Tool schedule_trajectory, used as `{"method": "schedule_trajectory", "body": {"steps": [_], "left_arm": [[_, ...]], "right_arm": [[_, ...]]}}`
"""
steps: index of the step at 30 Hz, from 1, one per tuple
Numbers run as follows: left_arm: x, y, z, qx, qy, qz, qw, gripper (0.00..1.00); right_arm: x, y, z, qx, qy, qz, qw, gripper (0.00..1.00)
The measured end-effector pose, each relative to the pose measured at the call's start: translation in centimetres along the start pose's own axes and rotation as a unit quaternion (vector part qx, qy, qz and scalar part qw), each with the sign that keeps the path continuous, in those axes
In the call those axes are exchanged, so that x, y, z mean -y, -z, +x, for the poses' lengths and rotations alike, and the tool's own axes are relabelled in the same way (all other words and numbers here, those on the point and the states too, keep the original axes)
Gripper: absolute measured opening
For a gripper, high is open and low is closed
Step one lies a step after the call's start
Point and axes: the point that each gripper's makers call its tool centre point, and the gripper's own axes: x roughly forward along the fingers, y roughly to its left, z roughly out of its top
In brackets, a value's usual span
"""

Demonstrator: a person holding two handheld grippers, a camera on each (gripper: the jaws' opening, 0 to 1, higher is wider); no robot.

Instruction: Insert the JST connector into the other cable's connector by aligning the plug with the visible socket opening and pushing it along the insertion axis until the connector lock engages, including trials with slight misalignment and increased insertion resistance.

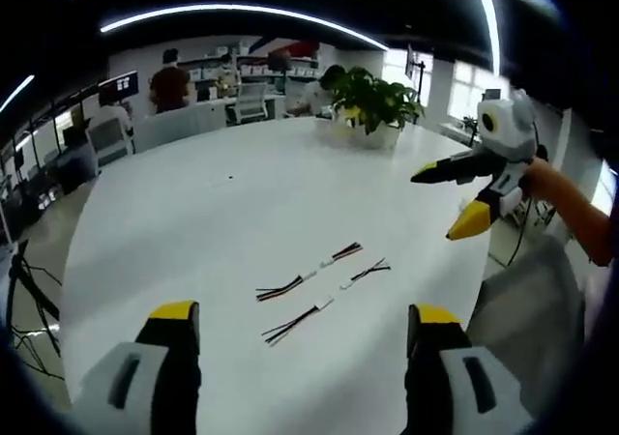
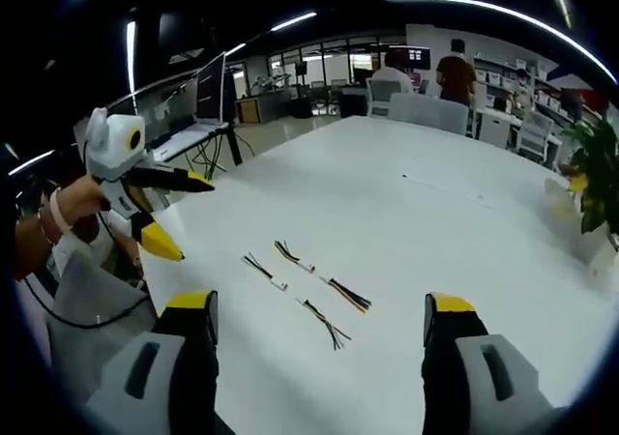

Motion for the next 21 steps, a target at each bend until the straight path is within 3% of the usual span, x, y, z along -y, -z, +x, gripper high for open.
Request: {"method": "schedule_trajectory", "body": {"steps": [14, 21], "left_arm": [[-0.9, -1.7, 1.7, 0.021, 0.013, 0.027, 0.9993, 0.80], [-1.1, -1.1, 3.2, -0.006, 0.021, 0.046, 0.9987, 0.81]], "right_arm": [[1.2, -1.5, 1.5, 0.016, 0.002, 0.001, 0.9999, 0.75], [1.4, -1.4, 2.0, 0.011, 0.001, -0.004, 0.9999, 0.70]]}}
